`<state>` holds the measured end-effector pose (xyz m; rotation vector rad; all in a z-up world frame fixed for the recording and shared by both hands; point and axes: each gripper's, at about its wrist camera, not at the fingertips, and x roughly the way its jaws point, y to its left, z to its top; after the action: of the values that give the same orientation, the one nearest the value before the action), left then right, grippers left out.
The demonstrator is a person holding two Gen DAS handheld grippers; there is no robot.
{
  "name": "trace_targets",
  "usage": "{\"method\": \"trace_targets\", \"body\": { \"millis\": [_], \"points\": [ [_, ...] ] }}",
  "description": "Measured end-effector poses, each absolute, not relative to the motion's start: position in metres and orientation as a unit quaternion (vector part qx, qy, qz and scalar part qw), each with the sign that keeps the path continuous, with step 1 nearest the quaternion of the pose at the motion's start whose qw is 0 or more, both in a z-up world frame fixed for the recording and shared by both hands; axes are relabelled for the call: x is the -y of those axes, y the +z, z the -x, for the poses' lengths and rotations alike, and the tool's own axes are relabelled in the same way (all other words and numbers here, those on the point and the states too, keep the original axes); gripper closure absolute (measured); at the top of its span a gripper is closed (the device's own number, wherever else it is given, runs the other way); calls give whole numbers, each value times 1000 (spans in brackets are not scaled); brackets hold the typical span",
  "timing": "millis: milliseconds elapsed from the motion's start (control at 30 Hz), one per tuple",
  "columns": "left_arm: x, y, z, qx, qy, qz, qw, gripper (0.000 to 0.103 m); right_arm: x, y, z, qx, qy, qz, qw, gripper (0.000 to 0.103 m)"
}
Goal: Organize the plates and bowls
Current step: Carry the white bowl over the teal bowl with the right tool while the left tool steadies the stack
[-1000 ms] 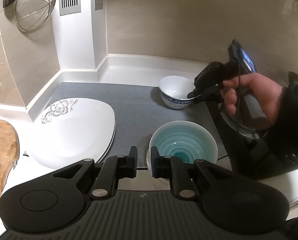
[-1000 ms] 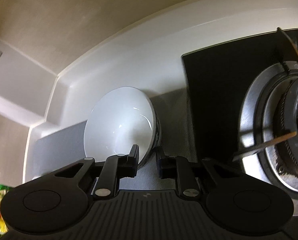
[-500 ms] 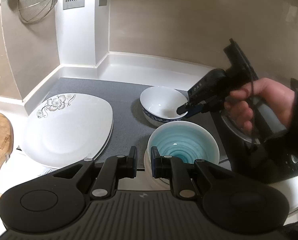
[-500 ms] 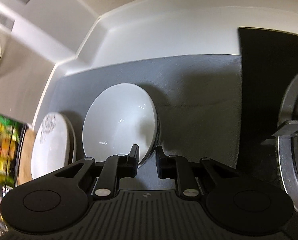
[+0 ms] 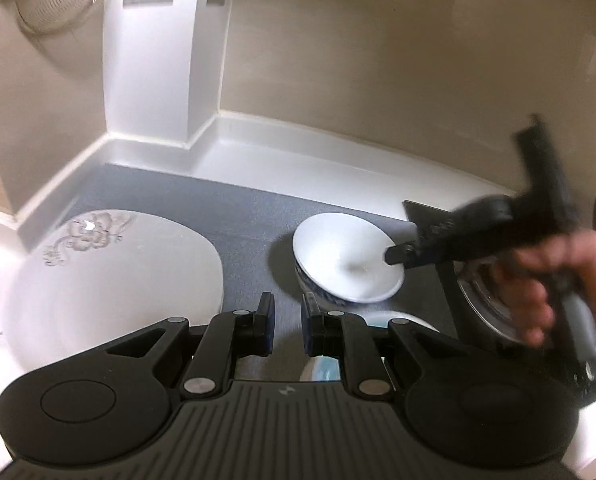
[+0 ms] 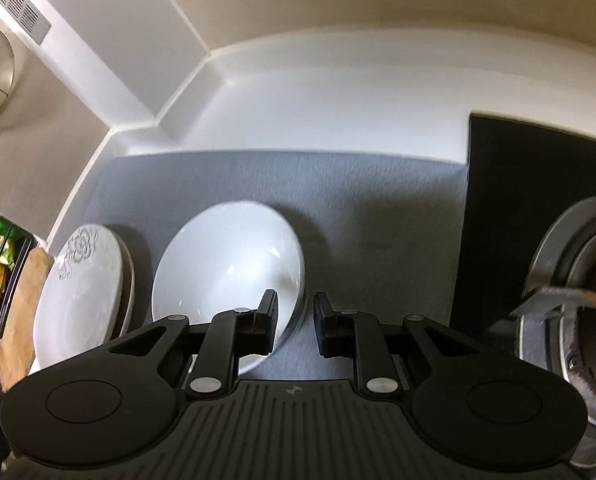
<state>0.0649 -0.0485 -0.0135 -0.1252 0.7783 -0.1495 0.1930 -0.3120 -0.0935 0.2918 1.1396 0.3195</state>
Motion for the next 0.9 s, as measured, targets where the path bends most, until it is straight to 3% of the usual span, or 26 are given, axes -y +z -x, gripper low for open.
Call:
{"method": "trace_targets", "body": {
  "millis": [533,633,900],
  "points": [
    [61,-58,-163,-409,-100,92,902,88,303,-92,-199,-515,126,-100,842,81],
    [63,-64,-166,-415,-101,88,900,93,299,-94,-198,-516,127,-98,842,81],
    [64,-68,-165,-413,-103,87,900,97,293,-98,-196,-516,133,-93,841,91]
  ]
}}
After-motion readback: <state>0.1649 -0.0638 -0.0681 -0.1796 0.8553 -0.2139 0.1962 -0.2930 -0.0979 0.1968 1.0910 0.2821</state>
